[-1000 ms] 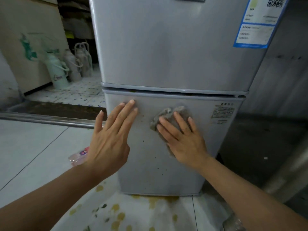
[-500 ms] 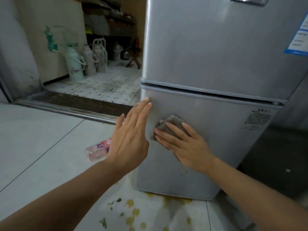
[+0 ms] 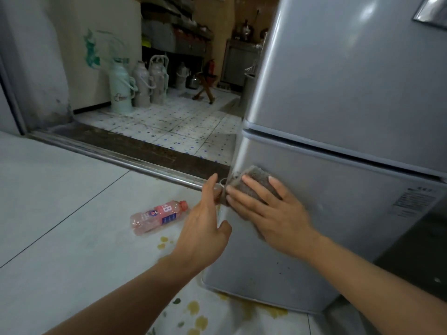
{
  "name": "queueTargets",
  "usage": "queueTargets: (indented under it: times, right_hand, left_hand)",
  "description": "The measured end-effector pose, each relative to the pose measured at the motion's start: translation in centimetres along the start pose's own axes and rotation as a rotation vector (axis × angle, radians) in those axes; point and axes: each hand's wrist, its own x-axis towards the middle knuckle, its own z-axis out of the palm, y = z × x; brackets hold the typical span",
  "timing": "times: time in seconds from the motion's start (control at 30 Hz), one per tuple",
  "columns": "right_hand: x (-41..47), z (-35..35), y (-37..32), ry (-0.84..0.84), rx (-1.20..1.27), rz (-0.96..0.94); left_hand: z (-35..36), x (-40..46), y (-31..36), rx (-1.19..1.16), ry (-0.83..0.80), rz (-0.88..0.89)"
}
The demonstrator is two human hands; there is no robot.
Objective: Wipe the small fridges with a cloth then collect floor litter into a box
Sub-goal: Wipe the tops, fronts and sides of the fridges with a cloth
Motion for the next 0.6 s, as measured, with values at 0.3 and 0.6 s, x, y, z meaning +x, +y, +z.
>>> queueTargets:
  times: [0.3,0.6]
  right_hand:
    - [6.5,-1.9,4.3,0.232,-0.015,0.289]
    - [2.3,2.2,-7.8,-0.231,-0.048,-0.164]
  left_hand:
    - [-0.6,0.7,-0.9,-0.213,-0.063,-0.184]
    - [-0.5,-1.1,-4.1,-0.295,-0.248,-0.391]
